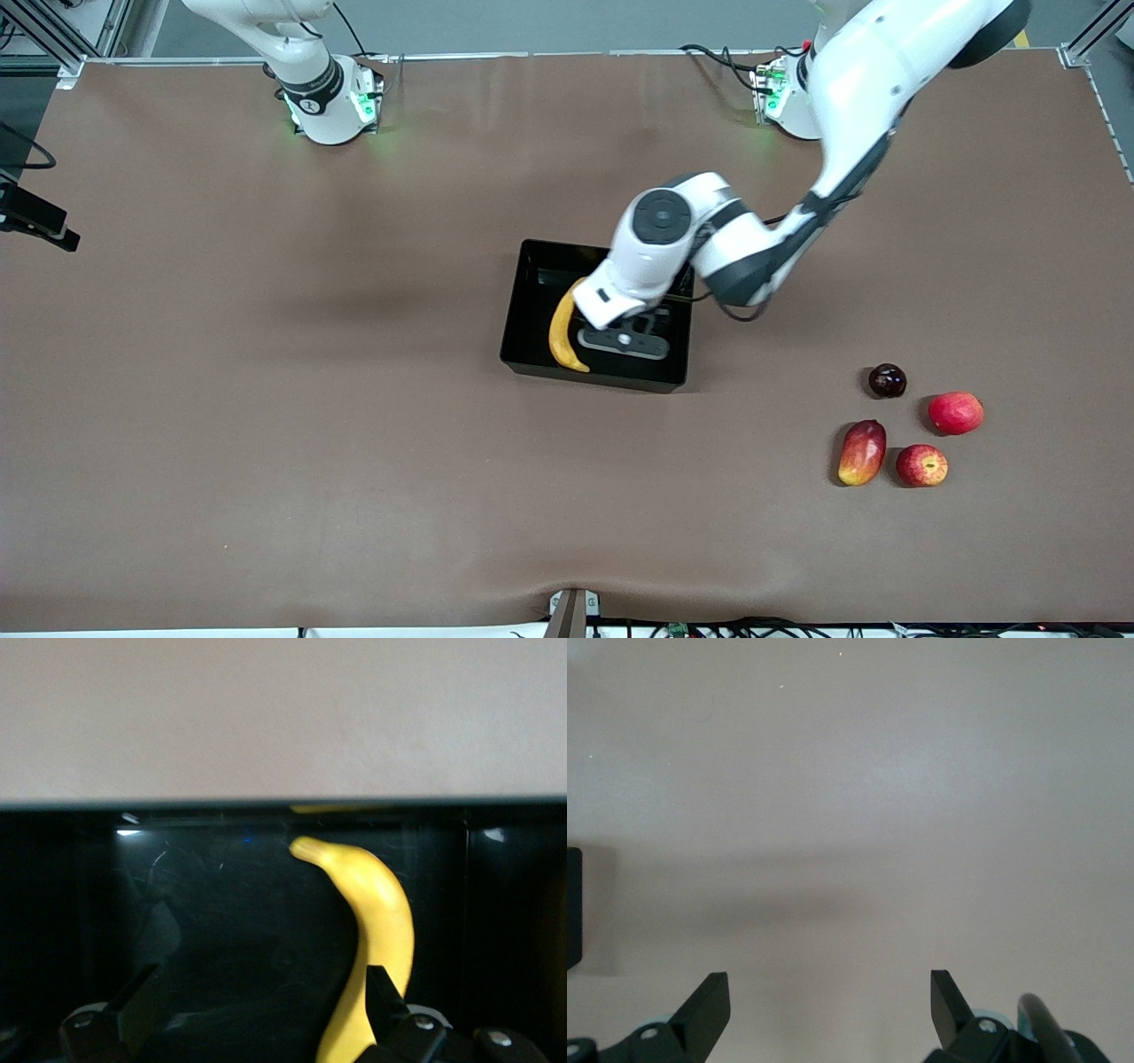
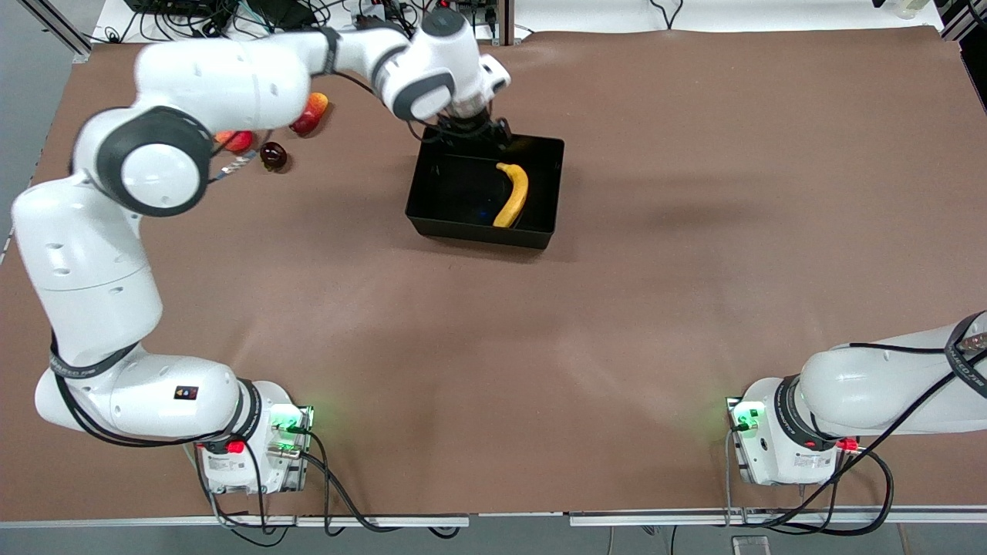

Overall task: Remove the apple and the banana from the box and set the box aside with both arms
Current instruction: 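Move the left gripper back into the box over the banana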

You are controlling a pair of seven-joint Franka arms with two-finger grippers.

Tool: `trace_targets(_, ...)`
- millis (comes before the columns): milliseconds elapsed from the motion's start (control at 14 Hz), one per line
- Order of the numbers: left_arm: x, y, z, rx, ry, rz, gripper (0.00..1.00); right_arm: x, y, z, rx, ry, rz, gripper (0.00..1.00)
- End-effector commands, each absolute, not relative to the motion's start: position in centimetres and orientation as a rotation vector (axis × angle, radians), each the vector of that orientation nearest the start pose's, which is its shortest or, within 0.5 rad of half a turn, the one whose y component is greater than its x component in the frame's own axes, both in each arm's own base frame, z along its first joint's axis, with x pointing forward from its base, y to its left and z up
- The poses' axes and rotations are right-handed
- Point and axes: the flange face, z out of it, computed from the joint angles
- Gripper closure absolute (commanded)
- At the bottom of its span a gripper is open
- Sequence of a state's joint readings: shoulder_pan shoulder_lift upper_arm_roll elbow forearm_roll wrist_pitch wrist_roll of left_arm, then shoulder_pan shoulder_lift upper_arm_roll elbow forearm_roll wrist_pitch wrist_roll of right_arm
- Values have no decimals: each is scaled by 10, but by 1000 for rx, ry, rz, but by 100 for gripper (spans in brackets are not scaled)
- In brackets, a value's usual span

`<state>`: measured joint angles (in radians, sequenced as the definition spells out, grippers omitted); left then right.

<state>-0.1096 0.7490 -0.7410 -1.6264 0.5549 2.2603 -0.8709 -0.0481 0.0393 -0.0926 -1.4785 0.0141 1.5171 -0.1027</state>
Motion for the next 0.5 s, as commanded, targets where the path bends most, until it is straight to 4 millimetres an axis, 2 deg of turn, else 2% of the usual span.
trace_targets(0, 513, -479, 250, -3244, 239, -108, 0, 560, -78, 639, -3134, 64, 8, 0)
trace_targets(71, 505, -488, 244, -3247, 245, -111, 0, 564, -77, 633, -3134, 62, 25, 0)
trace_targets(214, 499, -494, 223, -3241, 243, -103, 0, 581, -73, 602, -3145, 50, 102, 0)
trace_targets(357, 491, -505, 208, -3259, 231, -95, 0, 583, -75, 599, -3136, 50, 105, 0)
trace_targets(429, 492, -505, 204, -3264, 214, -98, 0, 590, -74, 584, -3128, 47, 140, 0)
